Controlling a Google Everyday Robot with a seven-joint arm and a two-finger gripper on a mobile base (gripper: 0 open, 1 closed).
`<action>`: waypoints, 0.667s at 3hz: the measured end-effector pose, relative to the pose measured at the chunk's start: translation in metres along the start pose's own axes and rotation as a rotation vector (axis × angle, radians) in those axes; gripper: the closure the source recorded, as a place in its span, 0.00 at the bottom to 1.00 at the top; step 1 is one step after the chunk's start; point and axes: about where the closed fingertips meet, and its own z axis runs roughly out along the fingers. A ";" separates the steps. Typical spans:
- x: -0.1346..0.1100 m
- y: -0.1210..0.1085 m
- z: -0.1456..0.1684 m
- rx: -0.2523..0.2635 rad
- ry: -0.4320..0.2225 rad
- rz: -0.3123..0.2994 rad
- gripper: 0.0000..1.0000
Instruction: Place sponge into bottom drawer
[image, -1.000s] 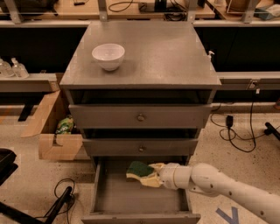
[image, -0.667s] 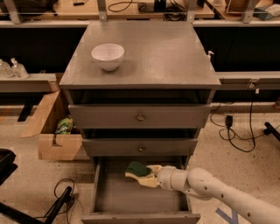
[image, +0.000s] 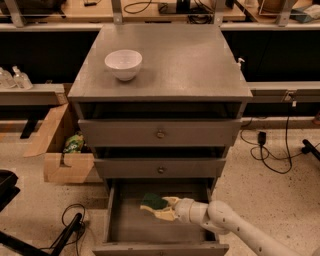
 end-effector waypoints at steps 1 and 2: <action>0.035 -0.006 0.028 -0.053 0.062 -0.026 1.00; 0.036 -0.007 0.035 -0.061 0.069 -0.032 0.82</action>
Offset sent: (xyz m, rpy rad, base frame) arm 0.0034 0.0104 -0.0420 -0.0396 0.0221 0.0665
